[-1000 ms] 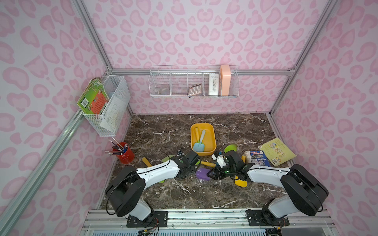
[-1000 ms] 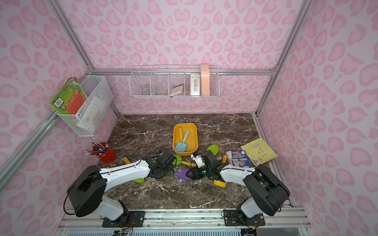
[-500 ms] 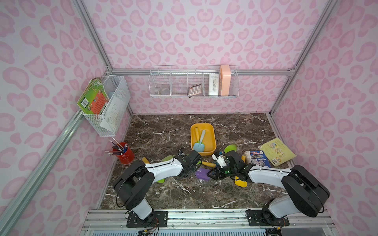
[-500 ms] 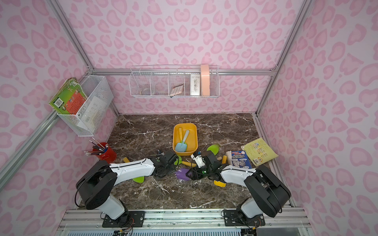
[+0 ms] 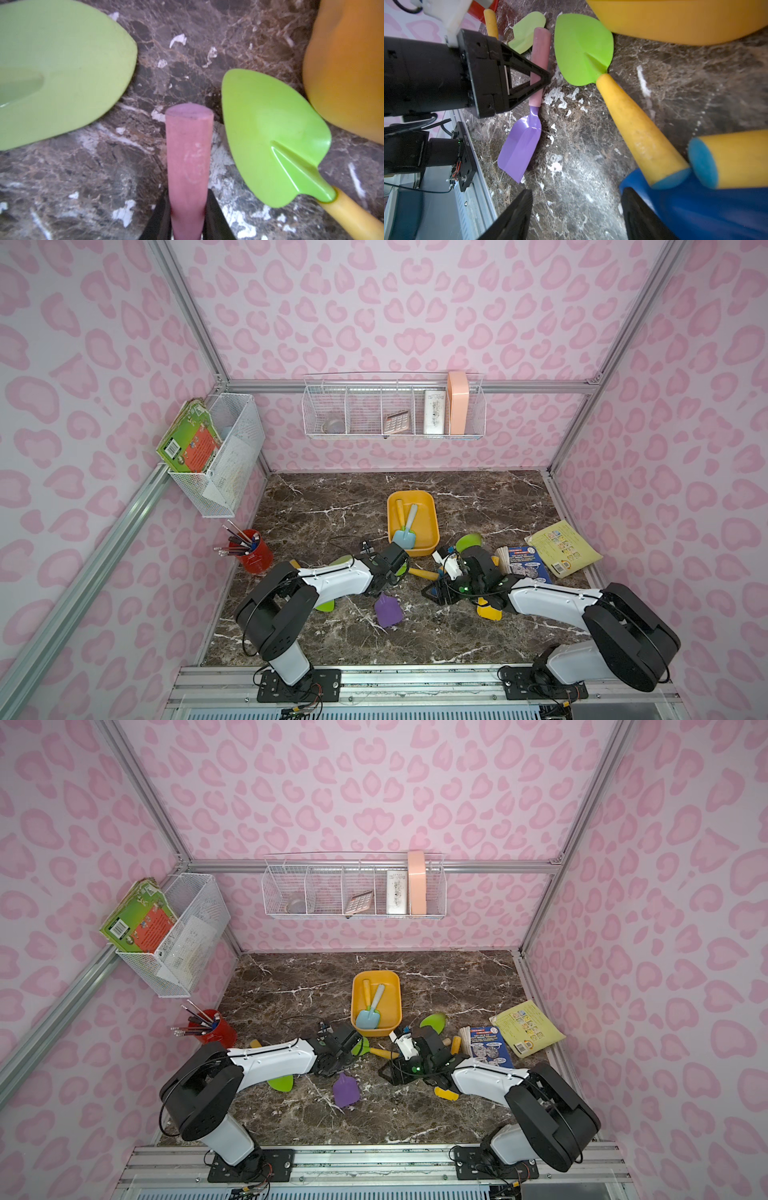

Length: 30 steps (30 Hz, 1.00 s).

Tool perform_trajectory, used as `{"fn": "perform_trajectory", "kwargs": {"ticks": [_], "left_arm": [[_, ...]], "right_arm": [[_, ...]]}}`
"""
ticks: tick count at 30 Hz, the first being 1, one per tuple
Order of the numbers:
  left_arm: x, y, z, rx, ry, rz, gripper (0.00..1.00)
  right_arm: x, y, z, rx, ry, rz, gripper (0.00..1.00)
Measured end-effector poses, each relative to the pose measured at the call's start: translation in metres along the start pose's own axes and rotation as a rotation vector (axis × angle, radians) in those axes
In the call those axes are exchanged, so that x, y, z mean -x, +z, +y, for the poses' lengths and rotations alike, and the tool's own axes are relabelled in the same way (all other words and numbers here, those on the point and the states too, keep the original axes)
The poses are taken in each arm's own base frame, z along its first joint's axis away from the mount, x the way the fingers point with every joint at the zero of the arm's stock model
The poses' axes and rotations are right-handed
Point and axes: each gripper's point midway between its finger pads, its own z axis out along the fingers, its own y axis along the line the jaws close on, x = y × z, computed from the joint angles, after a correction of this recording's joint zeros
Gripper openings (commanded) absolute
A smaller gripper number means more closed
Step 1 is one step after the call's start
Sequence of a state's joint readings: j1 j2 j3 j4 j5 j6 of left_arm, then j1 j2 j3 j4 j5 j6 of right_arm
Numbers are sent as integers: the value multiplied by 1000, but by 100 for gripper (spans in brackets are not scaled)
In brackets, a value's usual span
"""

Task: Put the shovel into the storage box
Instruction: Pick up the shovel from the center of the board, then place the shovel in the storage box.

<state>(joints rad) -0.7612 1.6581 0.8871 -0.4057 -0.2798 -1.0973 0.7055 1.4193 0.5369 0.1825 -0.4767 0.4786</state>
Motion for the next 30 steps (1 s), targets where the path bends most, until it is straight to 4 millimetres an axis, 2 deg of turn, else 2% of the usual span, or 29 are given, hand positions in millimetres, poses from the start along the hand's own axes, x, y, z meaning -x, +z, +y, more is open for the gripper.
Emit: {"fn": "perform_trajectory", "kwargs": {"ticks": [3,9,13,18,24,30], "left_arm": [[3,-12,-5,-19,22,4,14],[28,-46,-26,-84,81,-50,9],[46,-68,-40,-111,144,-93,9],[75,-91,-70,-157,221,-143,9],[120,-91,-113,-189,306,-179,8],[166,-74,-155,-217,362,-219,8]], "right_arm": [[2,-2,0,-6,-2,-7,71],[11,-12,1,-17,-4,-43,71],[24,-24,-1,-28,-3,-90,71],[43,-42,-4,-46,0,-155,71],[52,-55,-6,-66,0,-195,71],[51,-58,-8,-75,4,-204,71]]}}
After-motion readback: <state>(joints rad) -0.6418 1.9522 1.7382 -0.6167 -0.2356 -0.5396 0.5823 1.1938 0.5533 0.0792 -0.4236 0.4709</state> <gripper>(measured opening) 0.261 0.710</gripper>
